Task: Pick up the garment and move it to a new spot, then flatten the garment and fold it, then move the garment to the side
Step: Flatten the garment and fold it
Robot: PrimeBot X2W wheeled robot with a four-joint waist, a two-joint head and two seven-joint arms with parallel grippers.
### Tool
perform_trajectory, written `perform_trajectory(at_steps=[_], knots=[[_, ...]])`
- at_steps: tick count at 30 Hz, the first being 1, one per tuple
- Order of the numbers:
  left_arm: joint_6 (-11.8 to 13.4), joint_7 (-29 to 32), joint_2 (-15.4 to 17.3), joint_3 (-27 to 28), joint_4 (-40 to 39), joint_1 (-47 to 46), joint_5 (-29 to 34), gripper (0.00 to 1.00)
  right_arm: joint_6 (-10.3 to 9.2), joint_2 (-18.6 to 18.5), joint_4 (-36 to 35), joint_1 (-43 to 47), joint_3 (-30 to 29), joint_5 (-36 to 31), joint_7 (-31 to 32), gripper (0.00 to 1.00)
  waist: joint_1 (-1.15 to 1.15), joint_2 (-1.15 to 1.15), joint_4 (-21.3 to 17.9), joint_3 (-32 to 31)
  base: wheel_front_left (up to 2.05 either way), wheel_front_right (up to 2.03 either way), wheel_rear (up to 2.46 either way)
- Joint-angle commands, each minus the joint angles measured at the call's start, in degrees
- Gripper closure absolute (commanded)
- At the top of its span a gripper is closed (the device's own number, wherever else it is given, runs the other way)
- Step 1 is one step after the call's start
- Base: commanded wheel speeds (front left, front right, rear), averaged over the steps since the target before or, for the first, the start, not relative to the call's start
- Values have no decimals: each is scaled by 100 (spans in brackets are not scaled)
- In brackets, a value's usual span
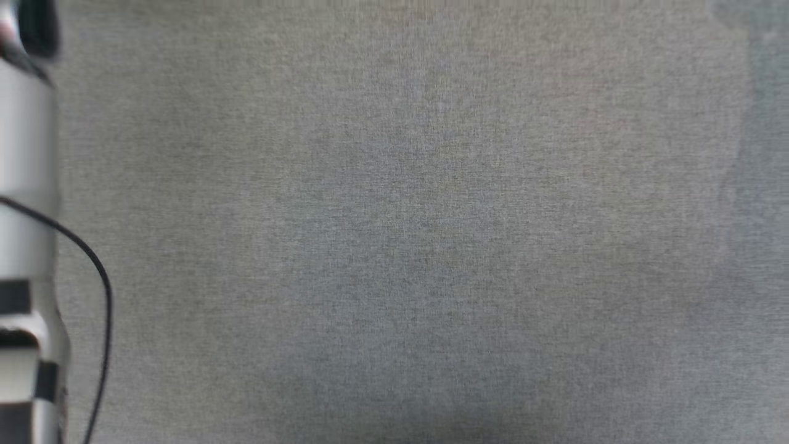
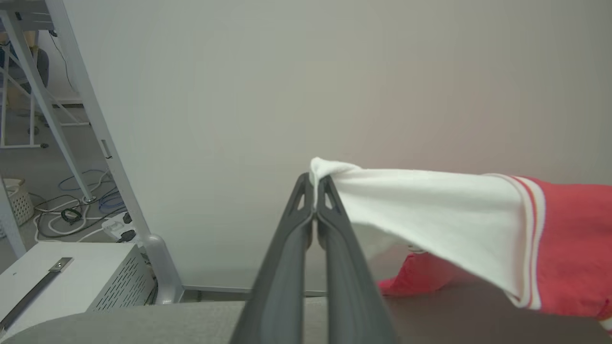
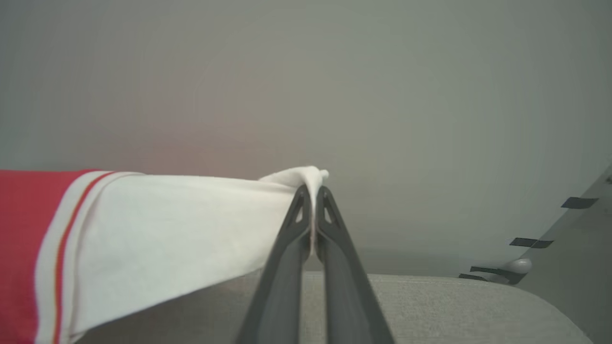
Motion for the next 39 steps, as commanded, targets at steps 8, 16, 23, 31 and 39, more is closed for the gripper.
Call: perform_trajectory(at_steps=[8,16,23,31,39], knots=[[24,19,-132,20,137,1863,-303,100,-5,-374,-82,1847,453,654,476,100,0,0,142,-1339,0,0,0],[19,706,47,-134,-221,3310,-514,100,-5,-647,-394,3381,438,1277,1039,100,0,0,184,-2243,0,0,0],[236,1878,282,-281,-1188,4831,-818,100,-5,-865,-994,4751,314,1578,1753,100,0,0,167,-2925,0,0,0],[597,2777,532,-311,-2373,6129,-1110,100,-5,-903,-1889,6122,-242,1775,2570,100,0,0,119,-3355,0,0,0],[962,3351,794,-262,-3516,7294,-1338,100,-5,-645,-3101,7451,-1064,1679,3571,100,0,0,37,-3520,0,0,0]])
